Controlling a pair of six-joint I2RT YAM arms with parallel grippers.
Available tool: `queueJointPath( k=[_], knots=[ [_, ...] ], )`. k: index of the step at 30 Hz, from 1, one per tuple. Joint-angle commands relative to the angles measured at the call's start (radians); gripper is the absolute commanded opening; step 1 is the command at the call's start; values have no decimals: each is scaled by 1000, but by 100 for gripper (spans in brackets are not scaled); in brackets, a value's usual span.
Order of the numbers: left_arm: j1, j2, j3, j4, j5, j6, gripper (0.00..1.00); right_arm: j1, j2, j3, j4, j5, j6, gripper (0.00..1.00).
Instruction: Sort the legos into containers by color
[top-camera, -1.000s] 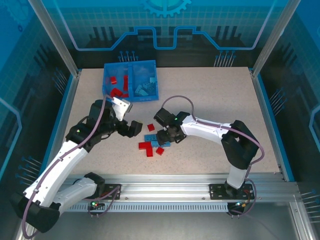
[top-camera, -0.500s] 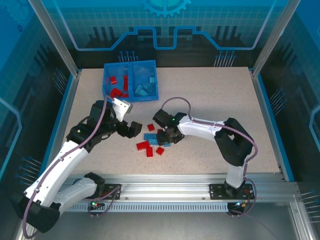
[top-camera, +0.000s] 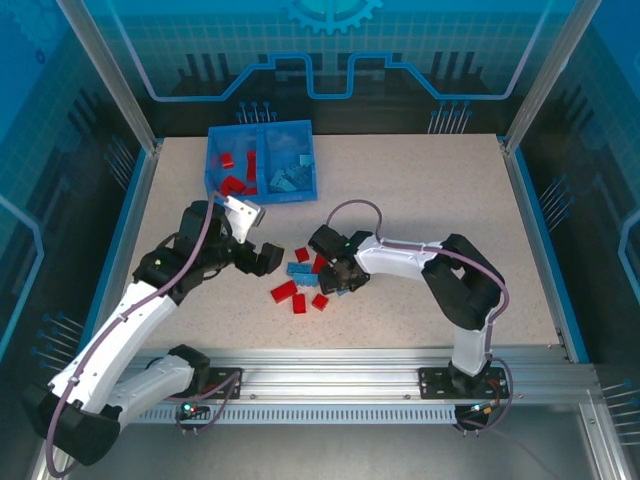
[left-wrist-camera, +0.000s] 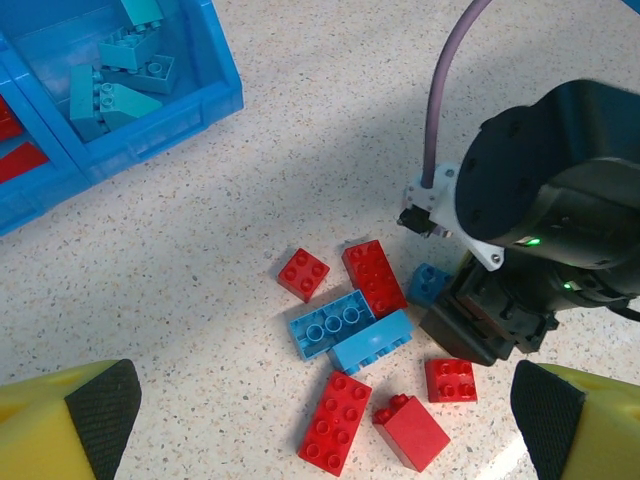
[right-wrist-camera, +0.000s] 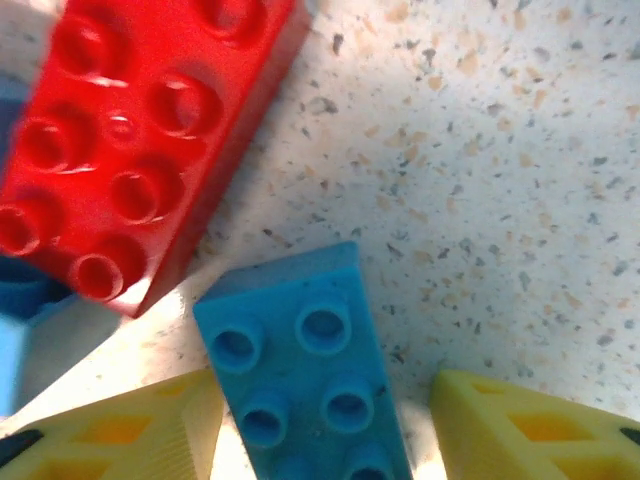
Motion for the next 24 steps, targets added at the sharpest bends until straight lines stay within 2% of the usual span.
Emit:
queueJointPath(
  k=[1, 6, 9, 11, 14, 19, 24],
  knots=[
    [10, -14, -11, 16, -6, 14, 99, -4, -35, -39, -56, 31, -6, 61],
    [15, -14, -9, 16, 0, 12, 99, -4, 4, -20, -31, 16, -21, 54],
    [16, -17, -10, 10, 4, 14, 99, -4, 20, 5, -39, 25, -15, 39],
    [17, -21, -9, 4, 17, 22, 99, -2, 4, 44, -104, 65, 2, 35],
    [17, -42, -11, 0, 34, 37, 99, 17, -88, 89, -154, 143, -13, 34],
    [26, -102, -30, 26, 31, 35, 99, 19, -221, 191, -127, 156, -94, 34],
    [40, -157, -53, 55, 36, 23, 99, 0, -145, 432, -100, 155, -218, 35]
  ],
)
